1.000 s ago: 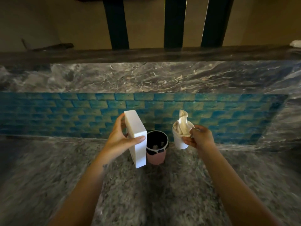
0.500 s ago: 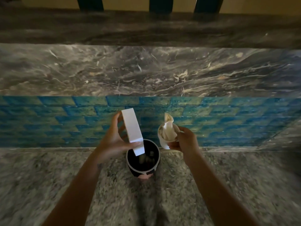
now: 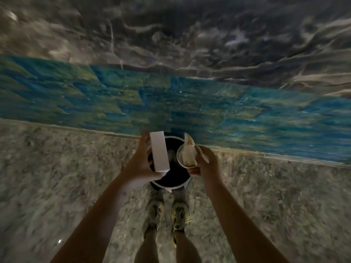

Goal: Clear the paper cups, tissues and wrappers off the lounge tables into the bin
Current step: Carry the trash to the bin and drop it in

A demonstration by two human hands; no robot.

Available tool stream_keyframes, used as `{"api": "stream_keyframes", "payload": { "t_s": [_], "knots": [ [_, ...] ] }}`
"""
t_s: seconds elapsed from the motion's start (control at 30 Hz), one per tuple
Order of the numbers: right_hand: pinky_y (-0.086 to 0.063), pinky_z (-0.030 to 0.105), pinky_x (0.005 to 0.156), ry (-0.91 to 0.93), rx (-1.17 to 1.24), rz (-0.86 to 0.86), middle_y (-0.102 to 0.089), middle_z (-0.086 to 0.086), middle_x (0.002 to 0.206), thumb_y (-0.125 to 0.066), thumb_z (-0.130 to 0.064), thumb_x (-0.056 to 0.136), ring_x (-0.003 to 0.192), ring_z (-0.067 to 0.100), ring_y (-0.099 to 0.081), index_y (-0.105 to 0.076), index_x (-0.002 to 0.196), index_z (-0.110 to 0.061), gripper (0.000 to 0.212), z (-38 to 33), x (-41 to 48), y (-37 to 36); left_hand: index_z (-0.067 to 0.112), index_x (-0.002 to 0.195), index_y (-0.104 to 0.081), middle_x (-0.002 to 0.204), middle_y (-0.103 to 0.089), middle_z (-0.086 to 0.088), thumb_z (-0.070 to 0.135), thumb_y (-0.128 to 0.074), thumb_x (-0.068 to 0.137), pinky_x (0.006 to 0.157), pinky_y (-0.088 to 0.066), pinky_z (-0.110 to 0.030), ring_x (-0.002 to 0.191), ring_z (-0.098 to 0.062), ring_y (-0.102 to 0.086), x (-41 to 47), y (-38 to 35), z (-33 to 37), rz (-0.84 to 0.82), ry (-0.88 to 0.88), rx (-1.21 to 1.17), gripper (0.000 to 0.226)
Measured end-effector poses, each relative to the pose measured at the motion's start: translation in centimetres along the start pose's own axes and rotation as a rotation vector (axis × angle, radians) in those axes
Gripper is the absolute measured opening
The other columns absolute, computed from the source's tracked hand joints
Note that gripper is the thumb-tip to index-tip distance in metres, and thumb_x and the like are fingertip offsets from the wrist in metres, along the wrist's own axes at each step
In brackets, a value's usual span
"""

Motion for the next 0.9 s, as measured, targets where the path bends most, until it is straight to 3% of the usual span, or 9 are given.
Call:
{"api": "stream_keyframes", "payload": {
  "t_s": [0.13, 0.2, 0.3, 0.4, 0.47, 0.6, 0.7, 0.8, 0.9],
  "knots": [
    [-0.053, 0.024, 0.043, -0.107, -0.022, -0.06, -0.061, 0.018, 0.1, -0.046, -0.018, 0.097, 0.041, 0.014, -0.061, -0.043, 0.131, -0.017, 0.034, 3.0, 4.0, -2.4, 0.056, 0.128, -0.002, 0.116, -0.021, 0.057, -0.002, -0.078, 0.068, 0.09, -0.045, -0.02, 0.126, 0.006, -0.035, 3.7, 0.3, -4.1, 0.005, 0.038, 0.035, 0.112],
    [-0.052, 0.022, 0.042, -0.143, -0.109, -0.093, -0.054, 0.009, 0.109, -0.045, -0.022, 0.098, 0.042, 0.013, -0.061, -0.031, 0.139, -0.023, 0.044, 4.3, 5.0, -3.1, 0.056, 0.129, 0.008, 0.118, -0.008, 0.058, 0.004, -0.08, 0.068, 0.096, -0.035, -0.012, 0.128, 0.017, -0.02, 4.7, 0.4, -5.5, 0.009, 0.035, 0.109, 0.119],
    [-0.052, 0.022, 0.045, -0.168, -0.174, -0.058, -0.043, 0.0, 0.118, -0.045, -0.02, 0.097, 0.044, 0.014, -0.061, -0.027, 0.141, -0.019, 0.047, 5.5, 5.5, -2.8, 0.065, 0.126, -0.006, 0.119, -0.012, 0.061, 0.019, -0.08, 0.072, 0.089, -0.03, 0.001, 0.117, 0.029, -0.021, 5.2, 0.9, -6.9, 0.041, 0.036, 0.145, 0.103],
    [-0.051, 0.028, 0.059, -0.037, -0.267, 0.017, -0.051, 0.006, 0.121, -0.047, -0.013, 0.095, 0.071, 0.022, -0.064, -0.043, 0.129, -0.01, 0.034, 4.0, 5.6, -2.4, 0.041, 0.142, -0.023, 0.147, -0.026, 0.02, 0.031, -0.072, 0.079, 0.1, -0.033, -0.024, 0.131, -0.003, -0.029, 5.3, 1.8, -7.9, 0.097, 0.138, 0.152, 0.081],
    [-0.047, 0.029, 0.07, 0.082, -0.366, 0.043, -0.058, 0.004, 0.11, -0.053, -0.014, 0.092, 0.089, 0.02, -0.061, -0.054, 0.119, -0.013, 0.027, 1.8, 5.1, -2.5, 0.029, 0.142, -0.032, 0.147, -0.034, 0.004, 0.032, -0.068, 0.082, 0.1, -0.032, -0.028, 0.132, -0.011, -0.034, 5.4, 2.5, -6.9, 0.133, 0.132, 0.207, 0.07],
    [-0.049, 0.031, 0.079, 0.279, -0.458, -0.009, -0.06, -0.001, 0.11, -0.057, -0.018, 0.09, 0.095, 0.012, -0.058, -0.058, 0.114, -0.017, 0.025, -3.7, 3.2, -3.8, 0.021, 0.134, -0.046, 0.136, -0.048, -0.001, 0.027, -0.067, 0.083, 0.092, -0.033, -0.022, 0.122, -0.008, -0.042, 5.3, 3.9, -2.2, 0.188, 0.058, 0.22, 0.056],
    [-0.045, 0.023, 0.08, 0.434, -0.502, -0.071, -0.059, -0.002, 0.114, -0.058, -0.019, 0.089, 0.098, 0.008, -0.056, -0.057, 0.116, -0.016, 0.027, -8.6, 1.4, -5.3, 0.02, 0.126, -0.054, 0.126, -0.056, -0.002, 0.025, -0.069, 0.082, 0.09, -0.035, -0.022, 0.119, -0.012, -0.049, 4.3, 5.7, 2.1, 0.22, -0.003, 0.234, 0.047],
    [-0.041, 0.013, 0.08, 0.575, -0.537, -0.177, -0.058, -0.005, 0.111, -0.058, -0.023, 0.09, 0.101, 0.006, -0.055, -0.057, 0.117, -0.017, 0.028, -13.4, -1.7, -8.0, 0.018, 0.123, -0.057, 0.121, -0.058, -0.001, 0.019, -0.071, 0.081, 0.081, -0.032, -0.003, 0.111, -0.006, -0.051, 1.8, 8.5, 6.8, 0.295, -0.092, 0.307, 0.044],
    [-0.035, 0.001, 0.073, 0.753, -0.557, -0.265, -0.059, -0.004, 0.107, -0.059, -0.021, 0.089, 0.096, 0.003, -0.053, -0.059, 0.113, -0.016, 0.025, -18.4, -6.0, -11.3, 0.013, 0.122, -0.057, 0.119, -0.06, -0.004, 0.015, -0.073, 0.079, 0.08, -0.031, -0.002, 0.107, -0.008, -0.053, -2.1, 11.8, 11.8, 0.405, -0.16, 0.363, 0.045]
  ]
}}
Point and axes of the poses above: each hand's wrist, its own x-axis towards the middle knuckle, its own y-axis out of the back of the hand, z = x × y, the point moved 9 cm from there along x, towards the middle knuckle
